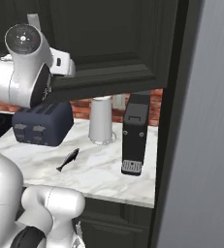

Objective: Retrieve the tupperware from the cabinet, then place the raw meat into the tupperware to avoid contamination.

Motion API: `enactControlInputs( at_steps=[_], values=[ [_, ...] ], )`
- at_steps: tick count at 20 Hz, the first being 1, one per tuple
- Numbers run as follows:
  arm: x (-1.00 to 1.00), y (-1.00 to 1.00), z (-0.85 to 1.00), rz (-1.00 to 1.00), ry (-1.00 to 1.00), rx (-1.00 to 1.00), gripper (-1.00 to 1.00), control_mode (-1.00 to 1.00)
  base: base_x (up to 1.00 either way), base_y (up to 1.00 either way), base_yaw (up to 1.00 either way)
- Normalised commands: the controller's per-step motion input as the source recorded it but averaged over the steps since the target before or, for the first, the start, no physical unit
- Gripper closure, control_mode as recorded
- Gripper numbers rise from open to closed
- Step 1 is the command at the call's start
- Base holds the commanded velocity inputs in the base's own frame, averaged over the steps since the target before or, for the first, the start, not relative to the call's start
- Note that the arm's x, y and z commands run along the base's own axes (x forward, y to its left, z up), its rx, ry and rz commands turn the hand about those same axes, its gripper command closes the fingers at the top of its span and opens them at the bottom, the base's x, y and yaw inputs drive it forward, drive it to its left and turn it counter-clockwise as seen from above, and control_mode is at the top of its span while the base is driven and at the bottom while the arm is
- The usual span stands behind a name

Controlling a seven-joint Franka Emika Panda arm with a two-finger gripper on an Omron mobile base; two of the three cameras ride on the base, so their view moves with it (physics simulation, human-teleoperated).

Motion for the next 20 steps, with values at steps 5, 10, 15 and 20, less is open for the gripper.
enactControlInputs(
  at_steps=[5, 10, 15, 20],
  values=[
    [-0.83, -0.45, 0.07, -0.01, 0.03, 0.05, 1.00, -1.00, 0.00, 0.00, 0.00],
    [-0.55, -0.30, 0.00, -0.02, 0.00, 0.03, -1.00, -1.00, 0.00, 0.00, 0.00],
    [-0.01, -0.01, 0.00, 0.00, 0.00, 0.00, -1.00, -1.00, 0.00, 0.00, 0.00],
    [-0.07, 0.00, 0.01, 0.00, 0.00, 0.00, -1.00, -1.00, 0.00, 0.00, 0.00]
  ],
)
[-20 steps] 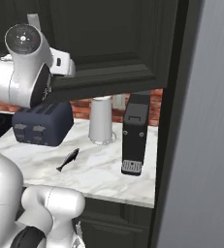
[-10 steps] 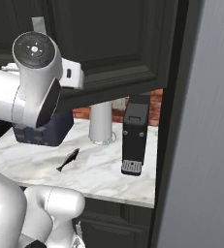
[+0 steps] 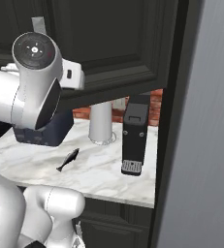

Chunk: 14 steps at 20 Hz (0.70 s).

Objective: Retrieve the tupperware from the cabinet, then place the raw meat into the tupperware to avoid contamination.

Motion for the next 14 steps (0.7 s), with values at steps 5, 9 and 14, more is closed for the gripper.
enactControlInputs(
  at_steps=[5, 9, 14],
  values=[
    [-0.53, 0.01, 0.23, -0.01, 0.00, -0.01, -1.00, -1.00, 0.00, 0.00, 0.00],
    [-0.75, 0.14, 0.34, -0.05, 0.00, -0.03, -1.00, -1.00, 0.00, 0.00, 0.00],
    [-0.43, 0.58, 0.14, -0.02, 0.09, -0.17, -1.00, -1.00, 0.00, 0.00, 0.00]
  ],
)
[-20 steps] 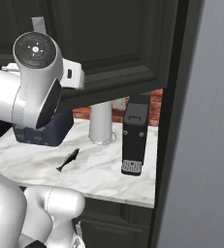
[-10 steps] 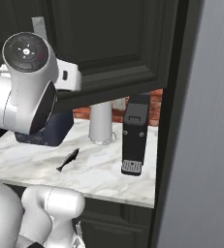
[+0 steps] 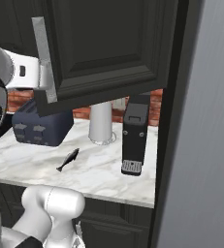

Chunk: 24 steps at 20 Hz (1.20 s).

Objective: Retrieve the tupperware from the cabinet, then place the raw meat into the tupperware to avoid contamination.

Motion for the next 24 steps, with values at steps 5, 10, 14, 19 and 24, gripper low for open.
enactControlInputs(
  at_steps=[5, 10, 14, 19, 24],
  values=[
    [-0.36, 0.75, 0.00, -0.01, 0.12, -0.25, -1.00, -1.00, 0.00, 0.00, 0.00],
    [-0.24, 0.81, 0.00, 0.00, 0.10, -0.34, -1.00, -1.00, 0.00, 0.00, 0.00],
    [0.00, 0.61, -0.18, 0.00, 0.07, -0.43, -1.00, -1.00, 0.00, 0.00, 0.00],
    [0.15, 0.02, -0.54, 0.05, -0.05, -0.35, -1.00, -1.00, 0.00, 0.00, 0.00],
    [0.65, -0.15, -0.35, 0.05, 0.13, -0.20, -1.00, -1.00, 0.00, 0.00, 0.00]
  ],
)
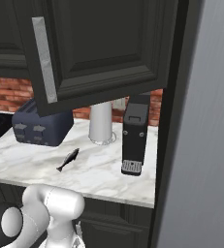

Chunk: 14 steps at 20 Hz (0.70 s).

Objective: Retrieve the tupperware from the cabinet, then place the raw meat into the tupperware to avoid contamination.

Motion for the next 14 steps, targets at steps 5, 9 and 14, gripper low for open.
enactControlInputs(
  at_steps=[5, 9, 14],
  values=[
    [0.71, -0.07, 0.03, 0.04, 0.19, -0.14, -1.00, -1.00, 0.00, 0.00, 0.00],
    [0.61, -0.07, 0.08, 0.01, 0.20, -0.14, -1.00, -1.00, 0.00, 0.00, 0.00],
    [0.24, -0.11, 0.01, -0.01, 0.25, -0.14, -1.00, -1.00, 0.00, 0.00, 0.00]
  ],
)
